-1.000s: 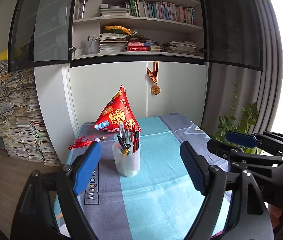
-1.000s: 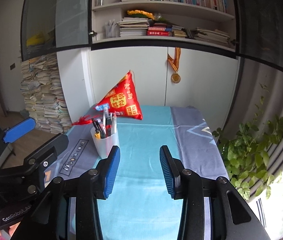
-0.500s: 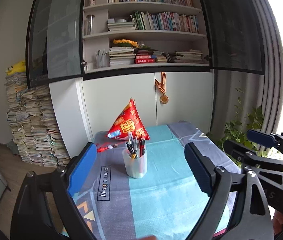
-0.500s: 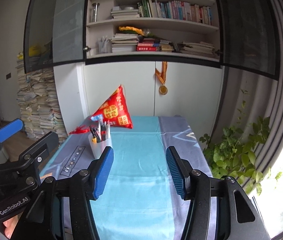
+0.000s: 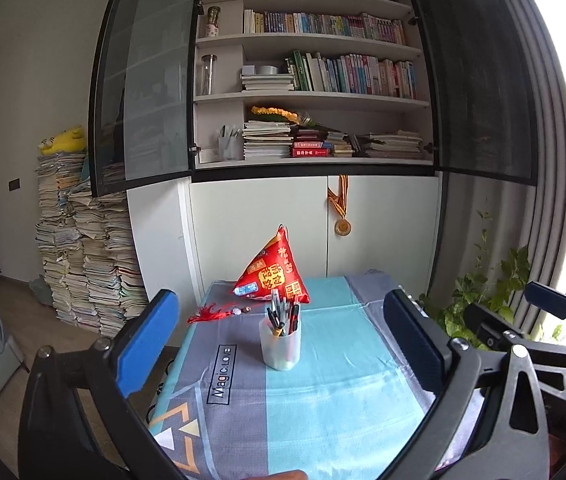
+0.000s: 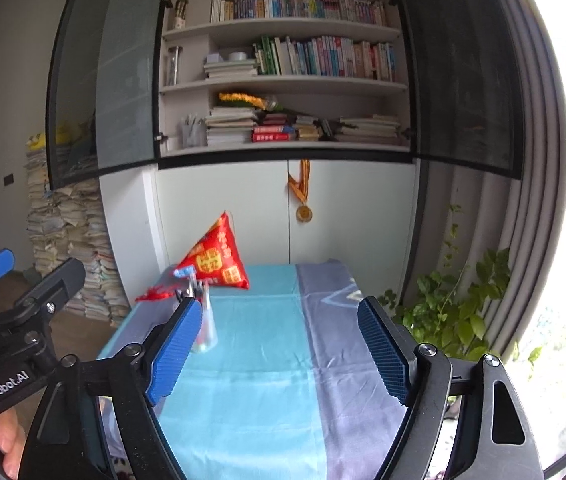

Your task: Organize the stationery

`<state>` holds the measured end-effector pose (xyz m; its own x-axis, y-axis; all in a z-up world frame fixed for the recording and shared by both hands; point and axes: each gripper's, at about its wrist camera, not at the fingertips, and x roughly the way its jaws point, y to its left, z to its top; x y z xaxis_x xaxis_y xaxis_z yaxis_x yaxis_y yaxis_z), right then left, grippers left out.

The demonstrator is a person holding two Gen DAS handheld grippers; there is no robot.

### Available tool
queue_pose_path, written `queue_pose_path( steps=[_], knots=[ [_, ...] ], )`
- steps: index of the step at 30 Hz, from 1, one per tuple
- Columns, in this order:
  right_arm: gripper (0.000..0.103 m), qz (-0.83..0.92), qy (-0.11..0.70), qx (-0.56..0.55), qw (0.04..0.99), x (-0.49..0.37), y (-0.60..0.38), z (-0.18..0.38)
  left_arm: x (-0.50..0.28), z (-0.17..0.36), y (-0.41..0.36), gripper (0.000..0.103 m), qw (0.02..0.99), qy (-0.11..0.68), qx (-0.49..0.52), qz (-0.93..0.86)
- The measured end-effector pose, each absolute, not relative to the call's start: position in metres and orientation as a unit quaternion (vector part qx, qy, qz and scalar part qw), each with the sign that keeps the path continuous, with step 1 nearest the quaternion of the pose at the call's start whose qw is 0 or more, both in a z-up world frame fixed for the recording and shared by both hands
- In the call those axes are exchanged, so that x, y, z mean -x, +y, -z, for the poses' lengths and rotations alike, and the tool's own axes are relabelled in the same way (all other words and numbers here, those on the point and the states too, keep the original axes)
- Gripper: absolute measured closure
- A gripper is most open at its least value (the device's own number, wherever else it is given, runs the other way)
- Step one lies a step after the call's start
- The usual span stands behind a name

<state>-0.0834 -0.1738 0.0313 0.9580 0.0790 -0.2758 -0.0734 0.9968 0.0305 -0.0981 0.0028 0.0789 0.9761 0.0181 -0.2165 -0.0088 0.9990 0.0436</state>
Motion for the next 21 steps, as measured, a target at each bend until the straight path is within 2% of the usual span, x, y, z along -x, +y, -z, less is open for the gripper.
queue_pose_path(
  steps=[4, 12, 21],
  knots=[
    [0.022, -0.033, 0.158, -0.008, 0.987, 0.08, -0.174, -0.022, 0.1, -0.074, -0.004, 0.001, 0.993, 0.114, -0.03, -0.005],
    [0.022, -0.018, 0.124, 0.021, 0.992, 0.097, -0.171, -0.027, 0.109, -0.08, -0.01, 0.001, 0.994, 0.102, -0.032, -0.003],
    [0.022, -0.013, 0.137, -0.001, 0.991, 0.095, -0.183, -0.028, 0.11, -0.081, -0.02, 0.001, 0.994, 0.103, -0.044, 0.0]
  ],
)
